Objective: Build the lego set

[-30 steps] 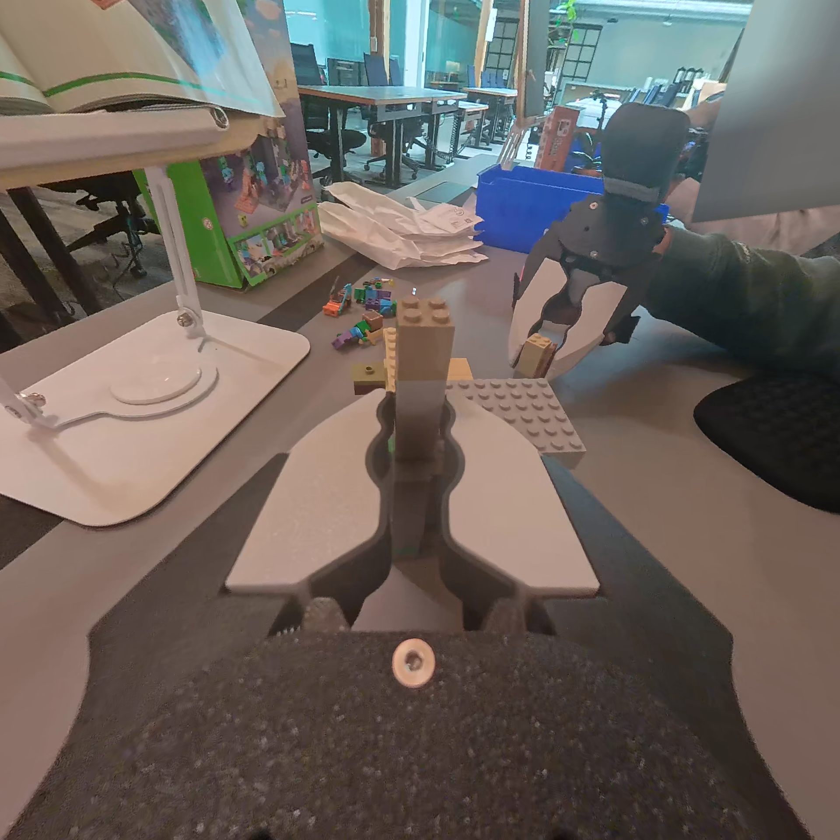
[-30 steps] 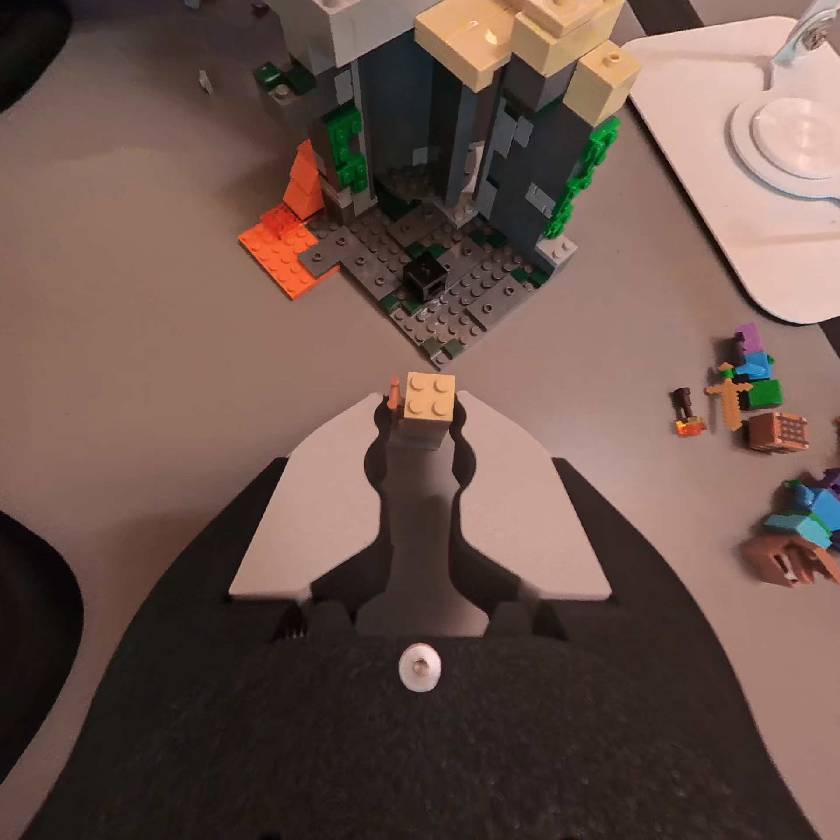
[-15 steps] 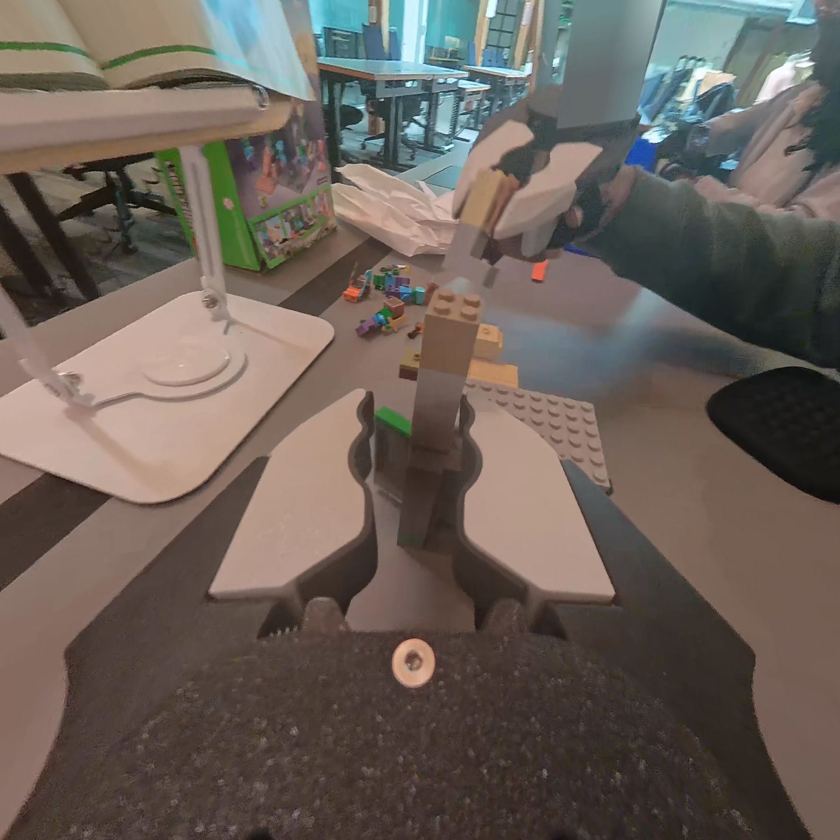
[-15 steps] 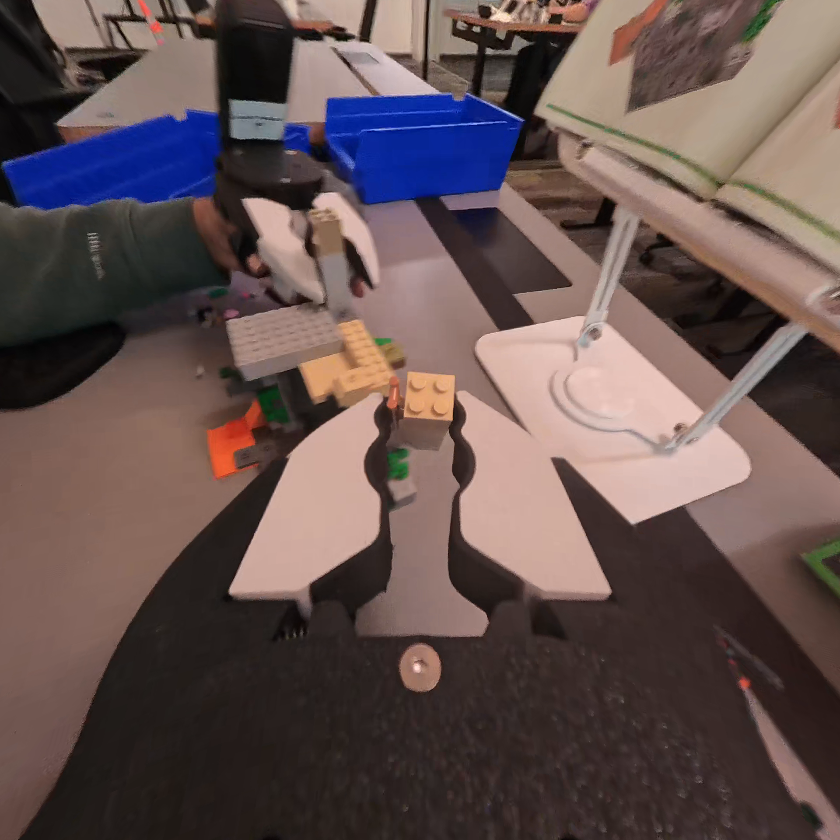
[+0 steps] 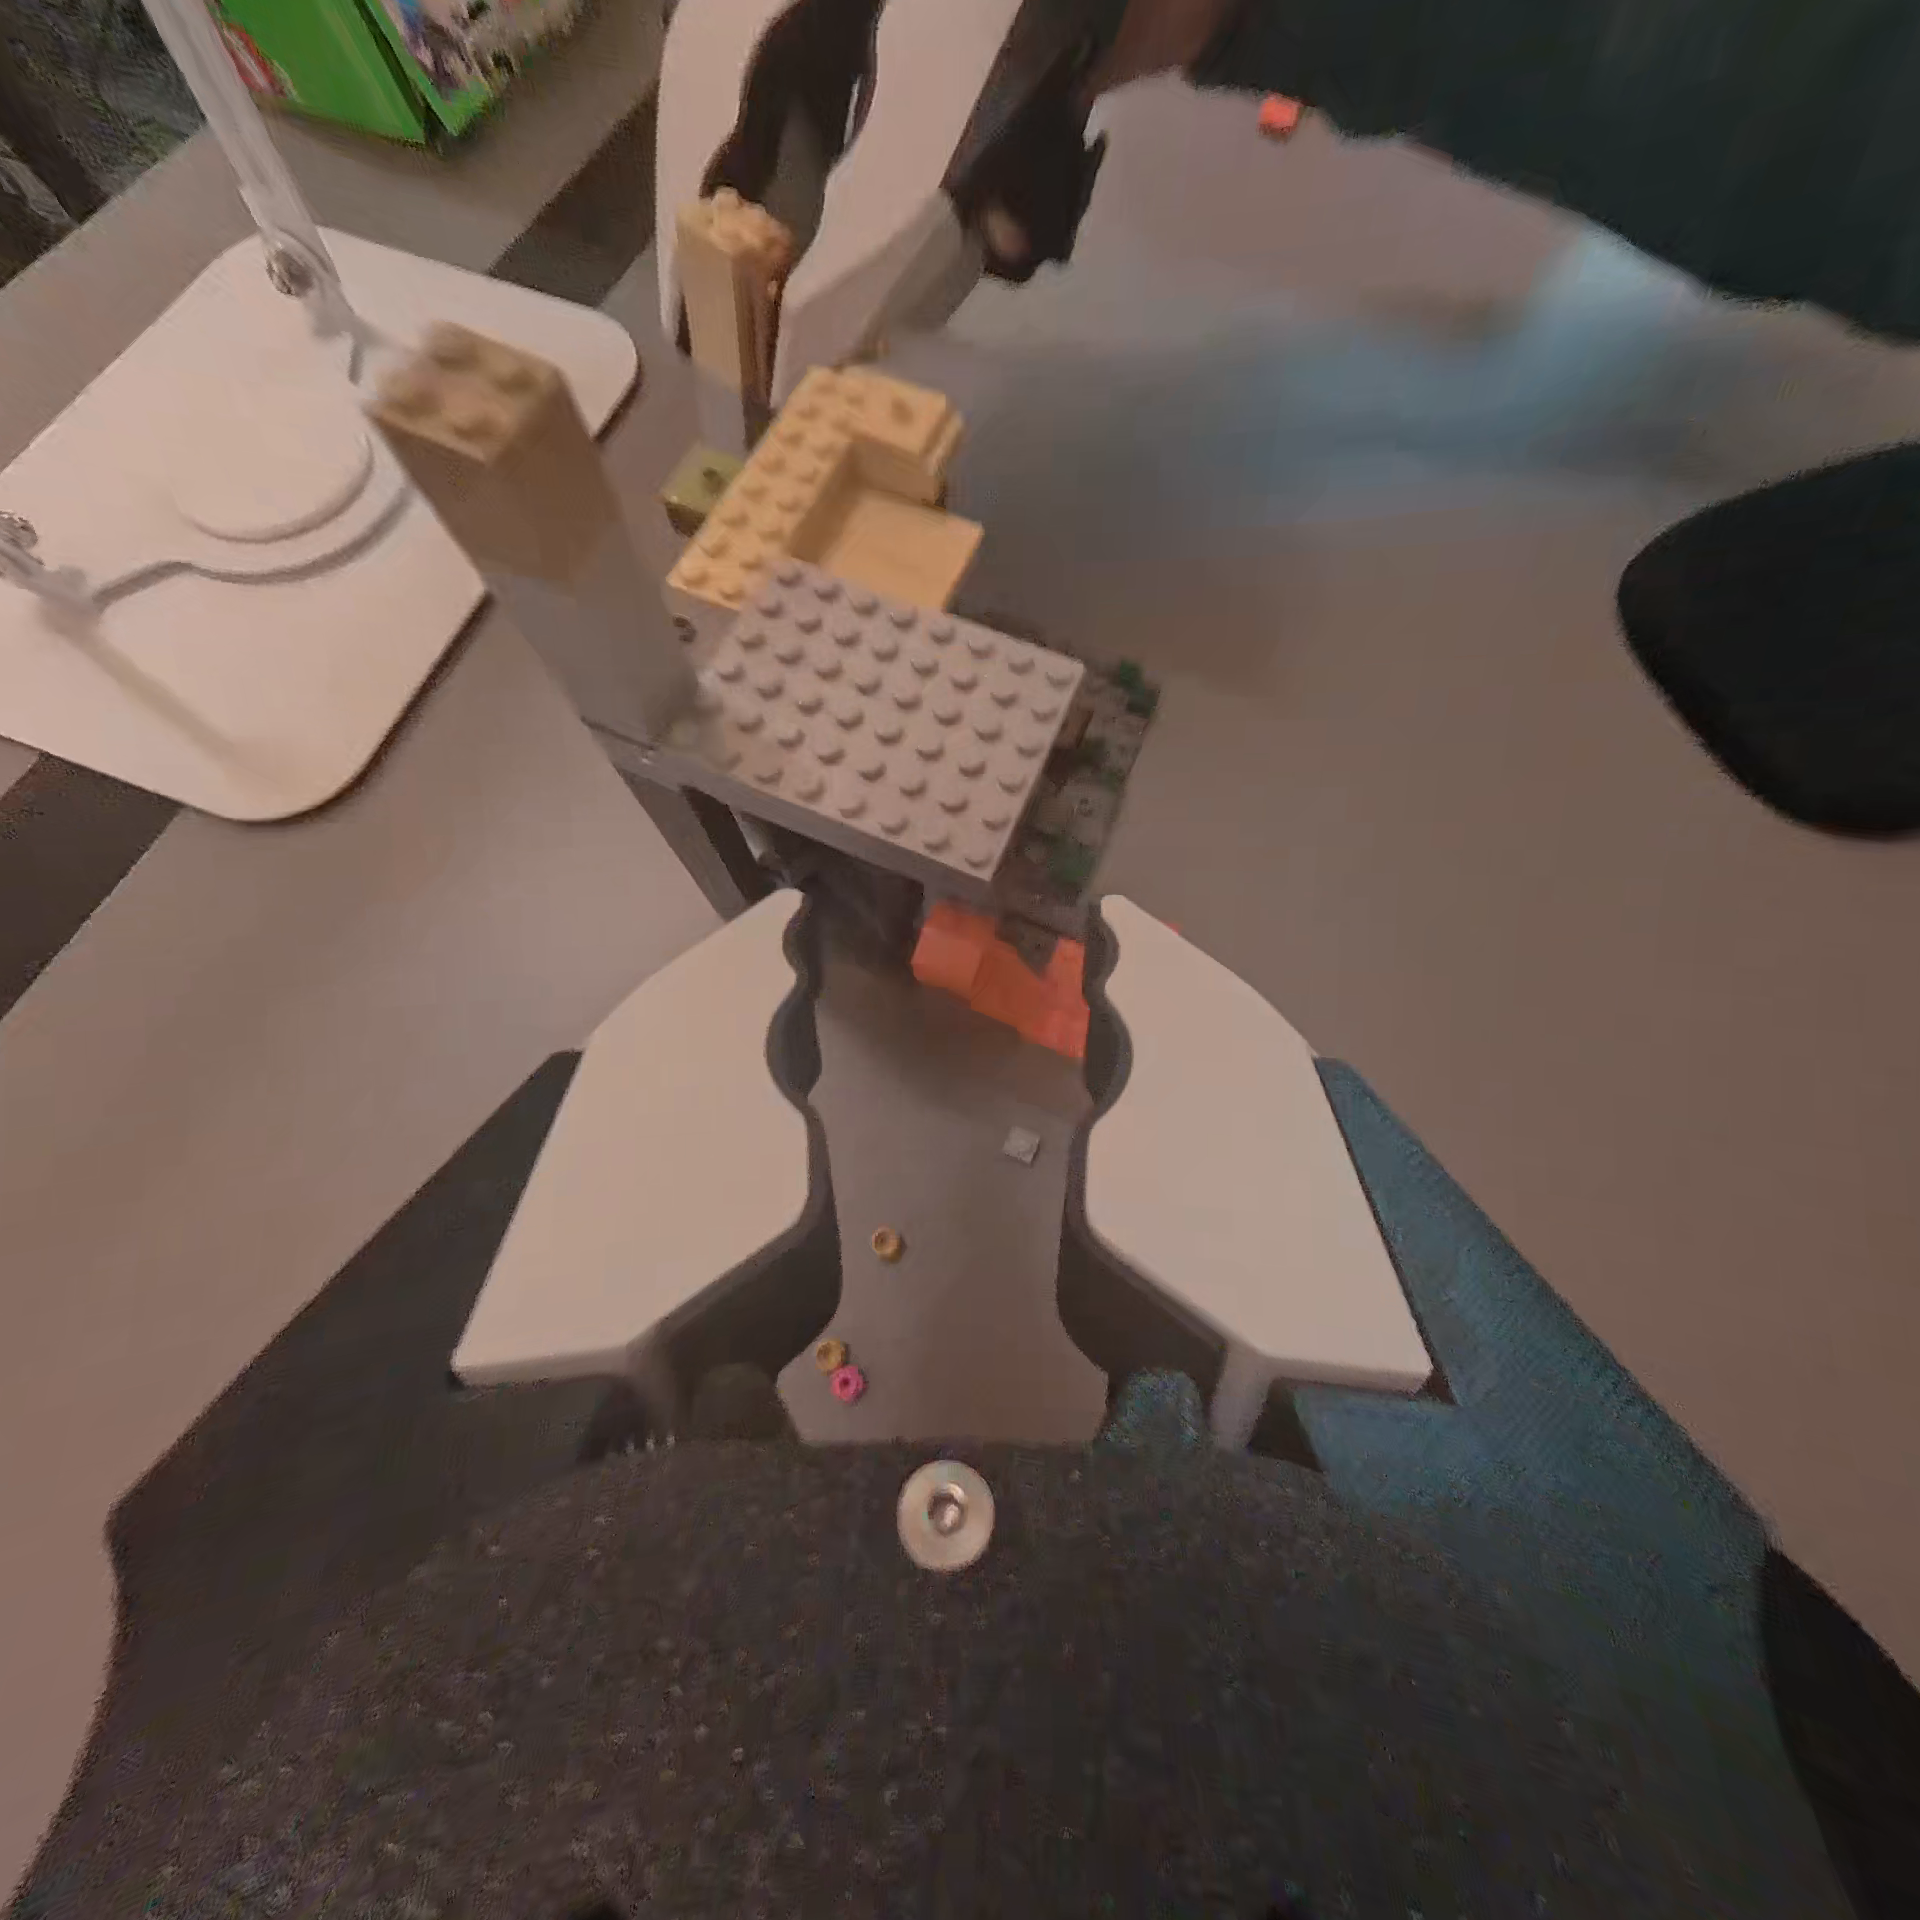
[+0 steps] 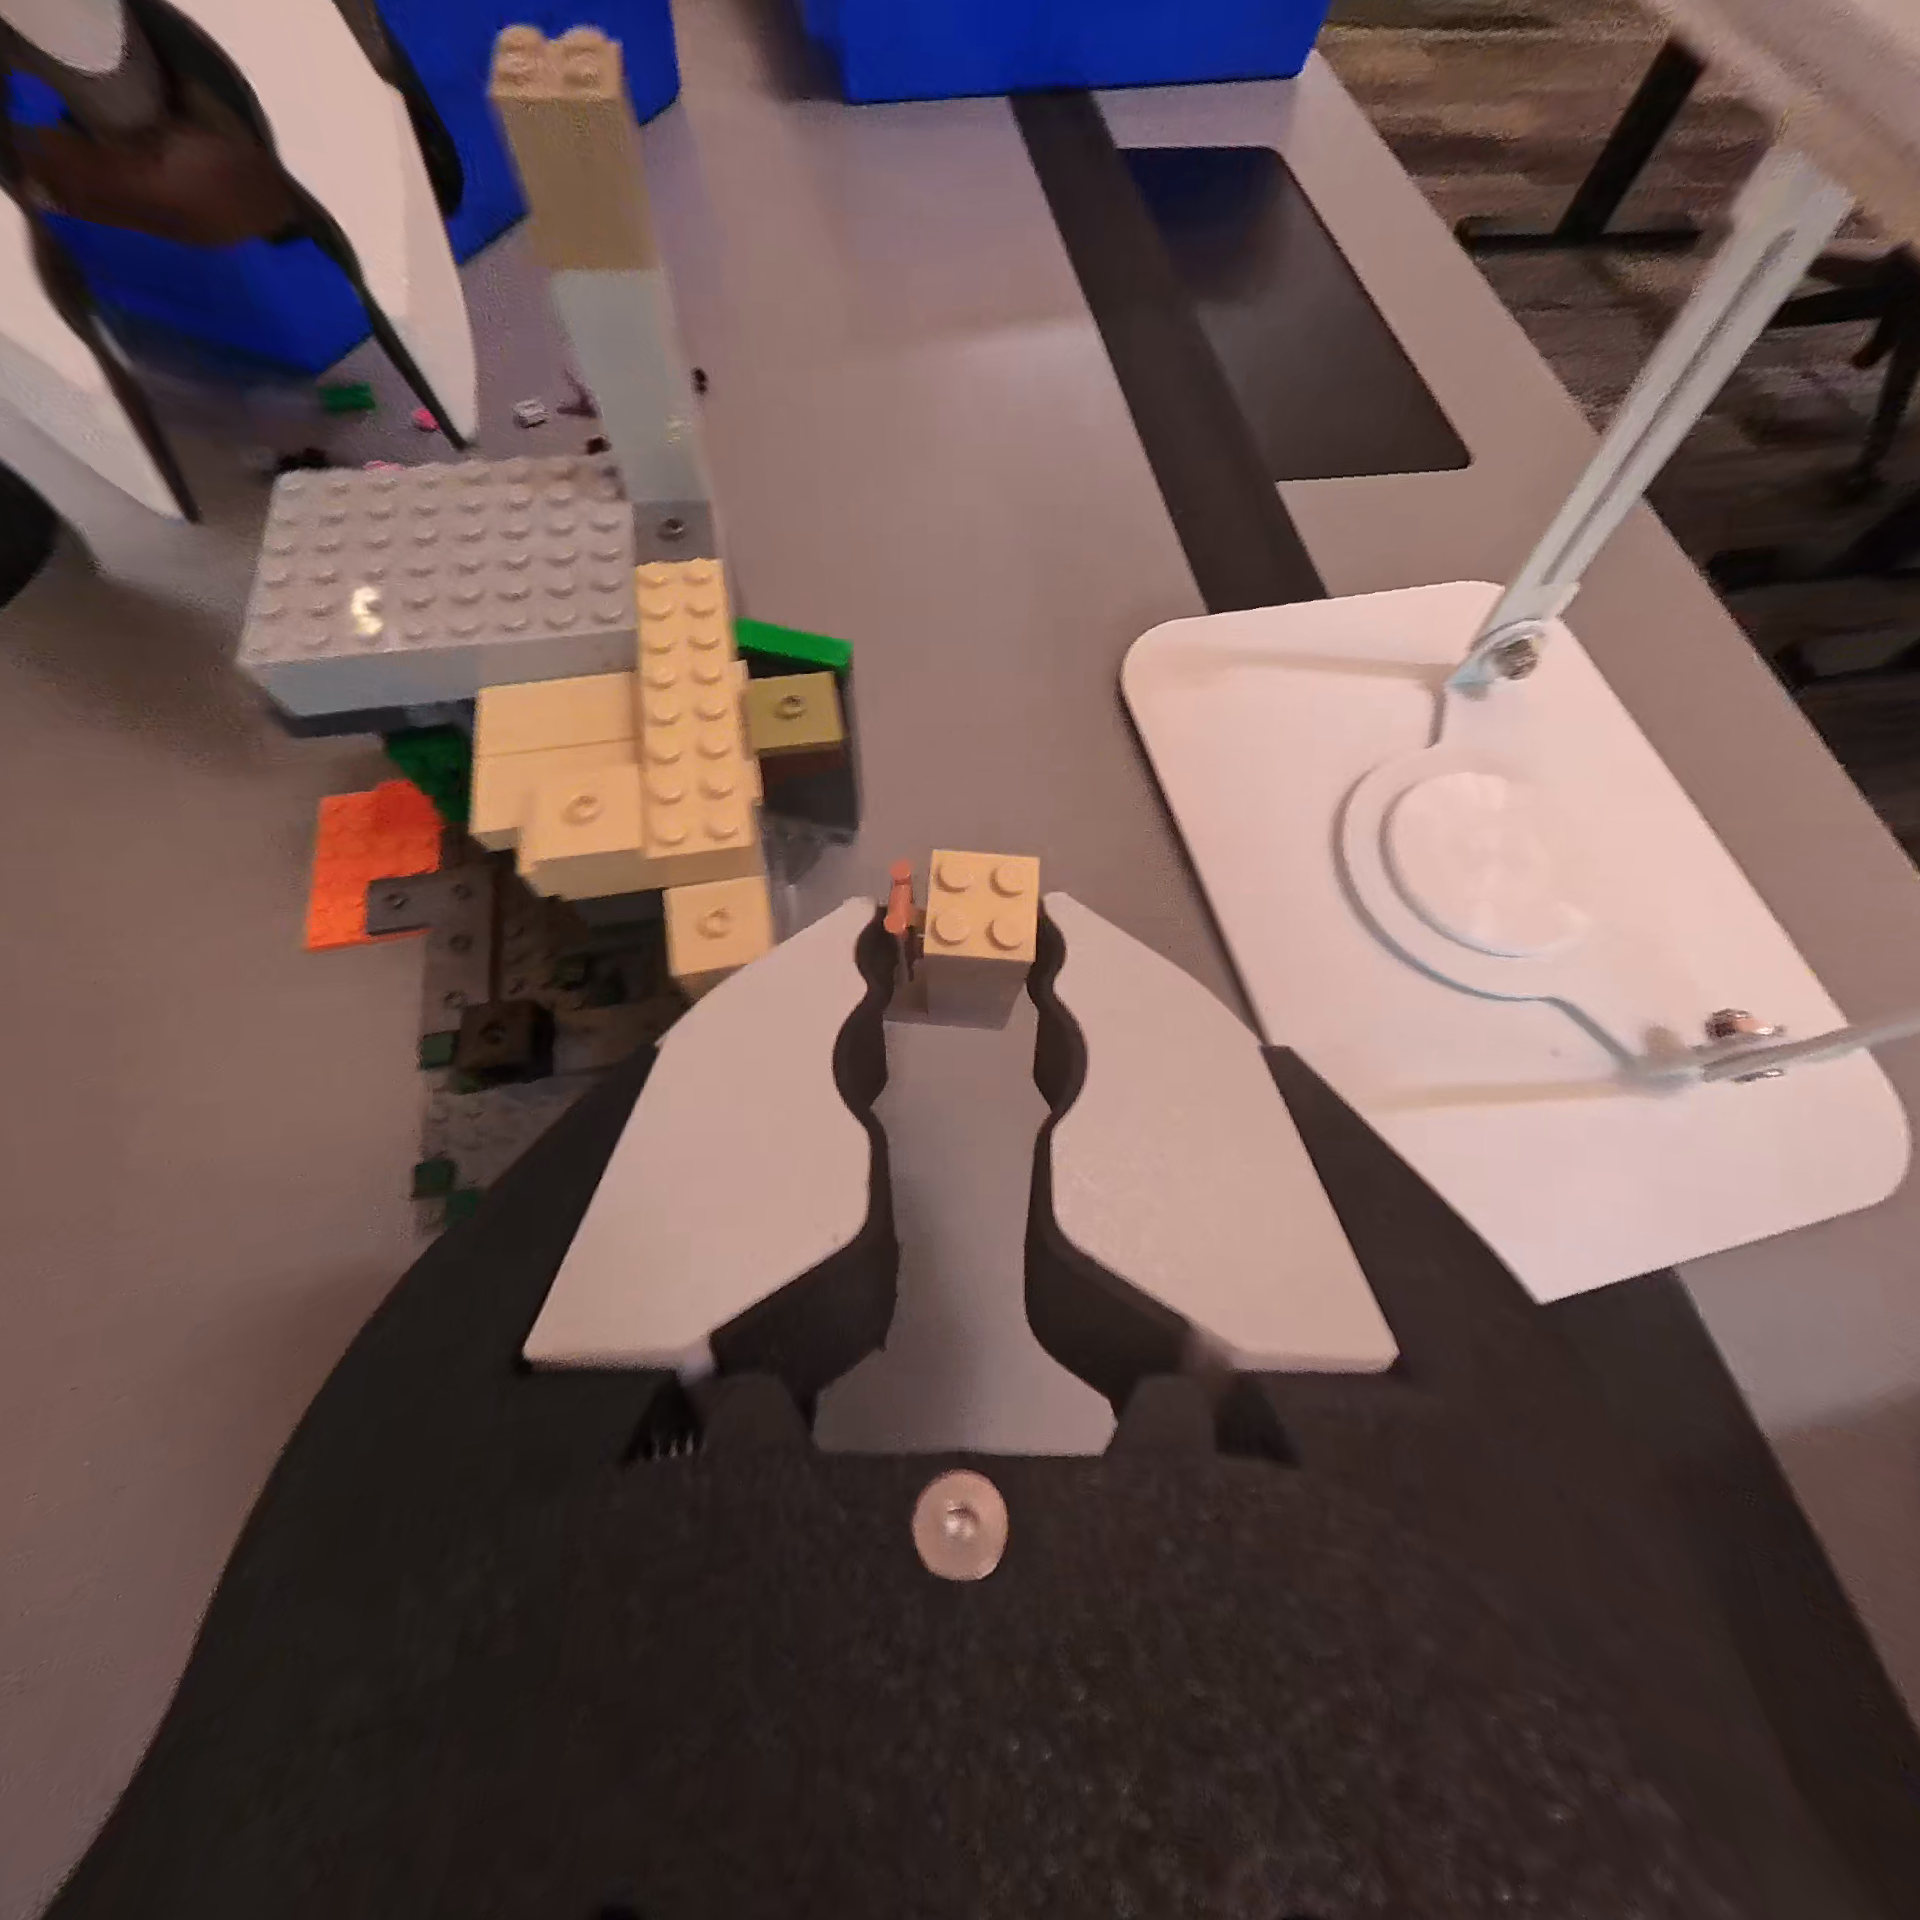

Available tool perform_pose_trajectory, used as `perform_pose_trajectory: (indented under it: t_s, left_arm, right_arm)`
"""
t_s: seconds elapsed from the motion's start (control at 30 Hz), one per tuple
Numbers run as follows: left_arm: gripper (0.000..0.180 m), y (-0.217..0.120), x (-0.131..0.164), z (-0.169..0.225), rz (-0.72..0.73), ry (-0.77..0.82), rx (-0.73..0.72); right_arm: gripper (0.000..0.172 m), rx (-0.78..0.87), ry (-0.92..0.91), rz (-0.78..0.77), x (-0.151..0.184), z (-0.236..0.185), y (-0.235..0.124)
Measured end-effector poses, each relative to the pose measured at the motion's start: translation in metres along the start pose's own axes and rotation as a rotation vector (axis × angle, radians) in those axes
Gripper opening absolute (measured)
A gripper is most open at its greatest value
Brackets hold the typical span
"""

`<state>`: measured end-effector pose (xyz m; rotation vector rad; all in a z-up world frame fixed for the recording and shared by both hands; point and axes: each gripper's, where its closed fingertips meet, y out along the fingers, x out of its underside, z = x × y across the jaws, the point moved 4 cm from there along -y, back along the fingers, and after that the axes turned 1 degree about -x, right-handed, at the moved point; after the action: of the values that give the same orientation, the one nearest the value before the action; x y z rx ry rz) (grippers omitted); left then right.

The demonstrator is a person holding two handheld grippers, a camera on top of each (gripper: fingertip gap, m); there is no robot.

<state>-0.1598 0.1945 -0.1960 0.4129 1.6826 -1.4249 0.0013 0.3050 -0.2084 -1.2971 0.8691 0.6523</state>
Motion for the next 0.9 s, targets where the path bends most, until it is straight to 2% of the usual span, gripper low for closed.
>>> perform_pose_trajectory:
  t_s: [0.07, 0.17, 0.33, 0.53, 0.73, 0.9]
  left_arm:
    - [0.045, 0.007, 0.004, 0.002, 0.011, 0.043, -0.048]
    - [0.038, 0.014, 0.002, -0.001, 0.053, 0.028, -0.075]
    - [0.037, 0.017, -0.004, -0.008, 0.066, 0.043, -0.08]
    - [0.036, 0.02, -0.004, -0.021, 0.101, 0.032, -0.054]
    - [0.036, 0.009, -0.001, -0.035, 0.185, -0.029, -0.169]
    - [0.036, -0.005, 0.003, -0.035, 0.227, -0.046, -0.243]
  right_arm:
    - [0.024, 0.005, 0.009, 0.01, 0.003, -0.009, -0.006]
    - [0.024, 0.029, 0.023, 0.018, 0.008, -0.024, -0.021]
    - [0.024, 0.034, 0.039, 0.037, 0.016, -0.067, -0.045]
    - [0.024, 0.056, 0.009, 0.056, 0.015, -0.111, -0.049]
    - [0.024, 0.094, 0.062, 0.054, 0.015, -0.099, -0.054]
    - [0.024, 0.116, 0.071, -0.053, 0.037, -0.101, -0.049]
